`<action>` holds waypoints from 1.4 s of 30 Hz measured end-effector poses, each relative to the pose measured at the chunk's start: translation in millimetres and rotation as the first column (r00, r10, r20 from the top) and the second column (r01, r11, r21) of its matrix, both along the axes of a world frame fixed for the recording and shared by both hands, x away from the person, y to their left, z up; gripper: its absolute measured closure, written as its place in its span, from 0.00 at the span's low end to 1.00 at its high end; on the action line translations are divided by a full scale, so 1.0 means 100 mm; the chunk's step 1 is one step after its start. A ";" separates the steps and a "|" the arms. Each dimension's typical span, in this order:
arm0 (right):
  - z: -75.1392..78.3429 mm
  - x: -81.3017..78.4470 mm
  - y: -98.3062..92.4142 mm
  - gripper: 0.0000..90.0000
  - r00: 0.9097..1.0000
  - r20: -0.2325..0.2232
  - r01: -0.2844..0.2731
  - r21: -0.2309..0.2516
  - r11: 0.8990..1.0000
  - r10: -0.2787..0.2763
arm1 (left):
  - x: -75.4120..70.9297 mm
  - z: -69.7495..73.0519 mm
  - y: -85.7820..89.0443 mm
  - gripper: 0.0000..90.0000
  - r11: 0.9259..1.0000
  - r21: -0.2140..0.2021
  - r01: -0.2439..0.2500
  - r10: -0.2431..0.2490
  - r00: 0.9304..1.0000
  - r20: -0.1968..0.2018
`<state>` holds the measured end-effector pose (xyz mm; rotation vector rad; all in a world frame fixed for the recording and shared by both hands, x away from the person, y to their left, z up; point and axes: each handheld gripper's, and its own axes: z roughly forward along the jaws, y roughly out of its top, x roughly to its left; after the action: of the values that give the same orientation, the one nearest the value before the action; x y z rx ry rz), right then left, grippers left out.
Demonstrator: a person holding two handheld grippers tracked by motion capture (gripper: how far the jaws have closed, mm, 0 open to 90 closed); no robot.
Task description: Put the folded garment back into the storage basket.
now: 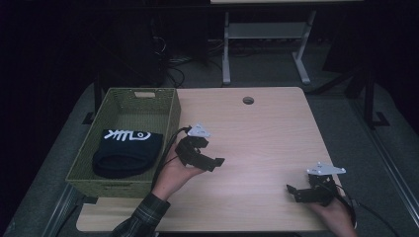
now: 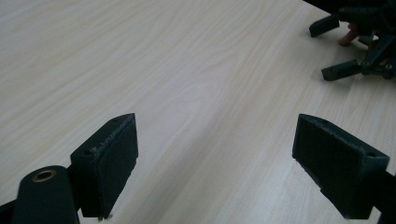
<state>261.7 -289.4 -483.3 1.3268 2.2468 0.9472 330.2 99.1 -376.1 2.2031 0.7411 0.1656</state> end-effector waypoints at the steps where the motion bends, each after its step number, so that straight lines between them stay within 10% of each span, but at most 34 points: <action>1: 0.00 0.00 0.00 0.03 1.000 0.000 0.000 -0.001 1.000 0.000 | -0.01 -0.03 -0.02 0.16 1.000 -0.003 0.001 -0.001 1.000 0.000; 32: 0.00 0.00 0.00 0.03 1.000 0.000 0.001 0.001 1.000 -0.001 | -0.13 -0.93 -0.21 0.15 0.997 0.078 0.028 -0.031 0.999 0.036; 42: 0.00 0.00 0.00 0.03 1.000 0.000 0.001 0.002 1.000 -0.001 | -0.15 -1.03 -0.23 0.14 0.997 0.078 -0.007 0.000 0.996 0.090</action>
<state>261.6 -289.3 -483.4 1.3292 2.2454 0.9485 314.8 76.5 -478.7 2.2528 0.6991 0.2986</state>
